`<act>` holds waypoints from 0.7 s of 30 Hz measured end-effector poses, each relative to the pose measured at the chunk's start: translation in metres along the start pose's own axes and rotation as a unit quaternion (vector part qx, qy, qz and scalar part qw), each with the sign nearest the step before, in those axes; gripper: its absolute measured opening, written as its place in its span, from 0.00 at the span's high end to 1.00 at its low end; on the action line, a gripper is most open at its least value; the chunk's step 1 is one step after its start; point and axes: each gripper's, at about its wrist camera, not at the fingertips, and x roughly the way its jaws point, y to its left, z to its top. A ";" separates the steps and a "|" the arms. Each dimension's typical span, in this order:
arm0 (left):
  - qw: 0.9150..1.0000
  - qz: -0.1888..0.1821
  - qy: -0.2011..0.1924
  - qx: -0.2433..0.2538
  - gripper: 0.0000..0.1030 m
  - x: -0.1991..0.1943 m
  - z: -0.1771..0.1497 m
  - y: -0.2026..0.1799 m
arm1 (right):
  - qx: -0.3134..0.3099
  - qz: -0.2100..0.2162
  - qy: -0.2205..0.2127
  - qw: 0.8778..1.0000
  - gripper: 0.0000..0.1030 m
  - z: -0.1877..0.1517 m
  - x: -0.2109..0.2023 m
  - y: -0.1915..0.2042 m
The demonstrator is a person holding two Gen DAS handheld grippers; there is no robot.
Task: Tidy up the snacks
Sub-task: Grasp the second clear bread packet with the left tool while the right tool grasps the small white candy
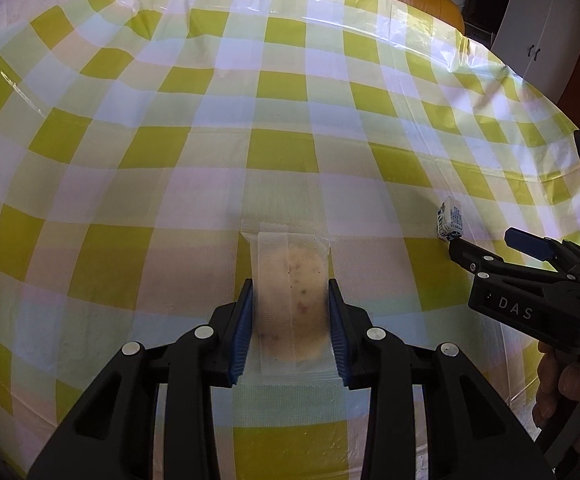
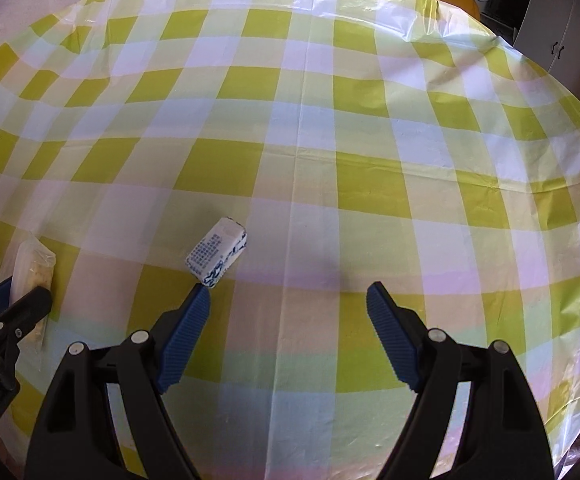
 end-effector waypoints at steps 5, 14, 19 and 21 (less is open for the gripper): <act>1.000 -0.001 -0.001 0.001 0.67 0.000 0.000 0.000 | -0.021 0.012 -0.011 1.000 0.22 0.012 0.008 0.005; 1.000 -0.002 -0.002 0.001 0.67 0.001 0.001 0.000 | -0.020 0.068 -0.006 0.997 0.34 0.030 0.019 0.009; 1.000 -0.002 -0.002 0.000 0.67 0.001 0.000 0.000 | -0.030 0.078 -0.014 0.996 0.43 0.033 0.019 0.016; 1.000 -0.001 -0.002 0.001 0.67 0.001 0.000 0.000 | -0.036 0.082 -0.016 0.996 0.47 0.033 0.018 0.017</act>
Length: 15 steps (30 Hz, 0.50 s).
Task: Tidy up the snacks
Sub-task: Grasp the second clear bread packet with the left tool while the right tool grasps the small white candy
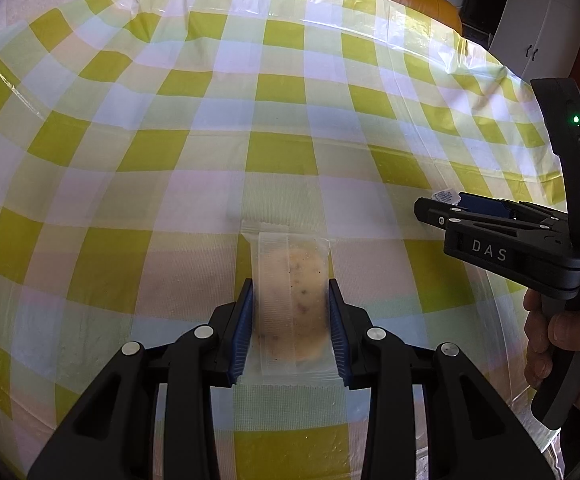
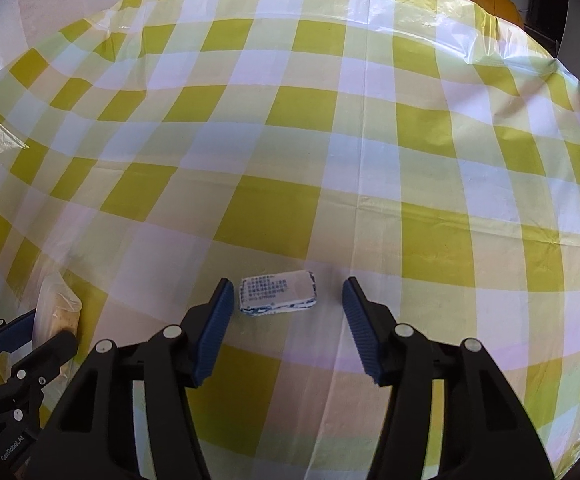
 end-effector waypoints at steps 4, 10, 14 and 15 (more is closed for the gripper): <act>1.000 0.001 0.000 0.001 0.67 0.000 0.000 0.000 | -0.010 0.010 -0.003 1.000 0.60 -0.001 -0.001 0.003; 1.000 0.004 -0.002 0.003 0.67 0.000 0.000 -0.001 | -0.014 0.008 -0.007 1.000 0.67 -0.003 -0.003 0.007; 1.000 0.005 -0.002 0.003 0.67 0.000 0.001 -0.001 | -0.008 -0.008 -0.010 1.000 0.67 -0.012 -0.009 0.010; 1.000 0.005 -0.002 0.004 0.67 0.000 0.001 -0.001 | -0.005 -0.014 -0.011 1.000 0.67 -0.014 -0.011 0.010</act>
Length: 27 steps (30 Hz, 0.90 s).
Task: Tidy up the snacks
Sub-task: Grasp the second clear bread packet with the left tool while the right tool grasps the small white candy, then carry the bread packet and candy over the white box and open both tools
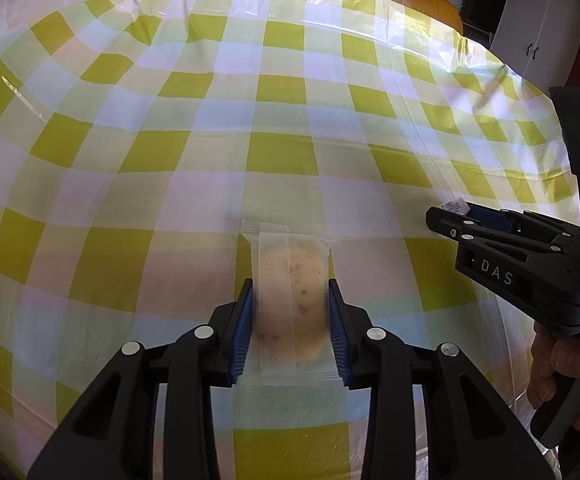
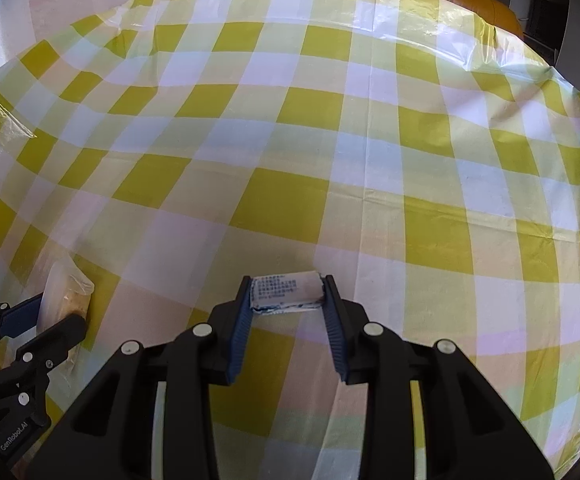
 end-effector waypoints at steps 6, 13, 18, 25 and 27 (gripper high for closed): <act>1.000 -0.009 0.003 0.004 0.67 -0.002 -0.003 -0.004 | 0.016 -0.035 -0.001 0.999 0.67 -0.019 -0.017 -0.002; 1.000 -0.015 -0.003 0.021 0.67 -0.014 -0.008 -0.021 | 0.032 -0.060 -0.003 0.998 0.67 -0.039 -0.041 -0.007; 0.999 -0.017 -0.007 0.031 0.67 -0.023 -0.012 -0.034 | 0.044 -0.063 -0.006 0.997 0.67 -0.051 -0.058 -0.013; 0.999 -0.022 -0.012 0.045 0.67 -0.039 -0.019 -0.053 | 0.065 -0.071 -0.002 0.995 0.67 -0.073 -0.079 -0.024; 0.998 -0.025 -0.012 0.051 0.67 -0.043 -0.021 -0.060 | 0.070 -0.074 -0.002 0.995 0.67 -0.080 -0.085 -0.028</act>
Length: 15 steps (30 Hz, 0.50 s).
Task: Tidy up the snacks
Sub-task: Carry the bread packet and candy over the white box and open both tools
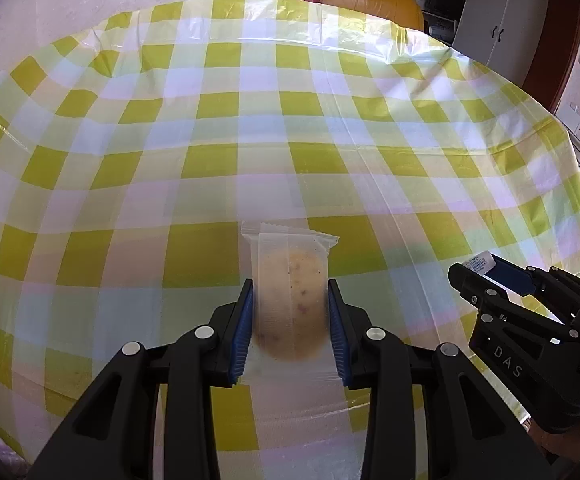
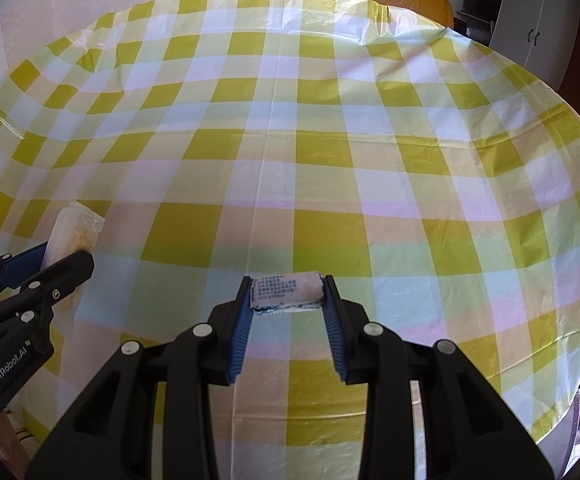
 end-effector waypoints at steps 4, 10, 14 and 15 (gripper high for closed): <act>1.000 -0.008 0.001 0.014 0.67 -0.007 -0.006 -0.017 | 0.010 -0.005 0.000 1.000 0.67 -0.012 -0.011 -0.012; 0.999 -0.022 0.005 0.037 0.67 -0.017 -0.018 -0.047 | 0.028 -0.014 0.001 1.000 0.67 -0.031 -0.028 -0.031; 0.998 -0.029 0.007 0.052 0.67 -0.022 -0.025 -0.065 | 0.041 -0.023 0.001 0.999 0.67 -0.044 -0.039 -0.045; 0.998 -0.031 0.008 0.056 0.67 -0.023 -0.027 -0.069 | 0.045 -0.024 0.001 0.999 0.67 -0.047 -0.042 -0.049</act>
